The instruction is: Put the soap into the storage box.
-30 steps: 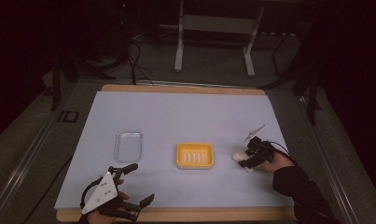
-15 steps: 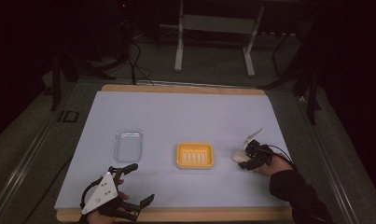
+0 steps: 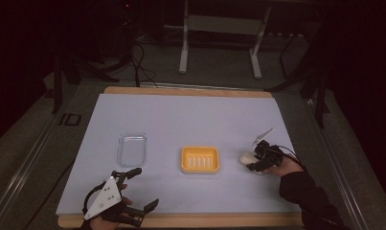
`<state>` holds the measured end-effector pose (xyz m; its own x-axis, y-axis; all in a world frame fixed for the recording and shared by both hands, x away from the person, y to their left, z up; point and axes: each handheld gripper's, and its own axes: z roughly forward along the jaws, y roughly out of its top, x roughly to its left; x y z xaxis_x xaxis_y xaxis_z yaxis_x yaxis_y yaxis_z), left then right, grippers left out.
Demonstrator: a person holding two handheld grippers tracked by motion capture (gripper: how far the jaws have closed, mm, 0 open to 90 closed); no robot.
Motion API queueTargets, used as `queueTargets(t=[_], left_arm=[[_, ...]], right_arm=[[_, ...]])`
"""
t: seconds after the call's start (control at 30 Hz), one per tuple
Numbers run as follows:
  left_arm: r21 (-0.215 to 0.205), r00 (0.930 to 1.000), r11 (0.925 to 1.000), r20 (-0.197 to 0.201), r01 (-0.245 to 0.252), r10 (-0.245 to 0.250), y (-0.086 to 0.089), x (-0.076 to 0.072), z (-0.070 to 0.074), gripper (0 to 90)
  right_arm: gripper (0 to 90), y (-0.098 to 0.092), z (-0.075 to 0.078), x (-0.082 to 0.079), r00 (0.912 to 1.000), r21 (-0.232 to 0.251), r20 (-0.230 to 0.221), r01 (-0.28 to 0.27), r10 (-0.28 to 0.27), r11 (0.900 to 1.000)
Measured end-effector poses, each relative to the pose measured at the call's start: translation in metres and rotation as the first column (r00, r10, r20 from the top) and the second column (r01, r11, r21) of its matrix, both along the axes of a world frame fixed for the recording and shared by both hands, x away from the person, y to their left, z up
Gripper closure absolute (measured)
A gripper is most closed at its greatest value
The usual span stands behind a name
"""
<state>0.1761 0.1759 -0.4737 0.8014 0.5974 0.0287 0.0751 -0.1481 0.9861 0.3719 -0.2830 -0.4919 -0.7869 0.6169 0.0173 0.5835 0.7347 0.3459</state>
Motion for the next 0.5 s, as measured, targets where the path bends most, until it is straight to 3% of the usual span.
queueTargets(t=[0.17, 0.5], left_arm=[[0.002, 1.0, 1.0, 0.0, 0.001, -0.001, 0.0, 0.0, 0.0, 0.7], [0.003, 1.0, 1.0, 0.0, 0.001, -0.001, 0.0, 0.0, 0.0, 0.7]], right_arm=[[49.4, -0.002, 0.012, 0.001, 0.9992, 0.037, 0.016, -0.038, 0.037, 0.999], [49.4, 0.004, 0.034, 0.002, 0.9903, 0.04, 0.043, -0.134, 0.132, 0.99]])
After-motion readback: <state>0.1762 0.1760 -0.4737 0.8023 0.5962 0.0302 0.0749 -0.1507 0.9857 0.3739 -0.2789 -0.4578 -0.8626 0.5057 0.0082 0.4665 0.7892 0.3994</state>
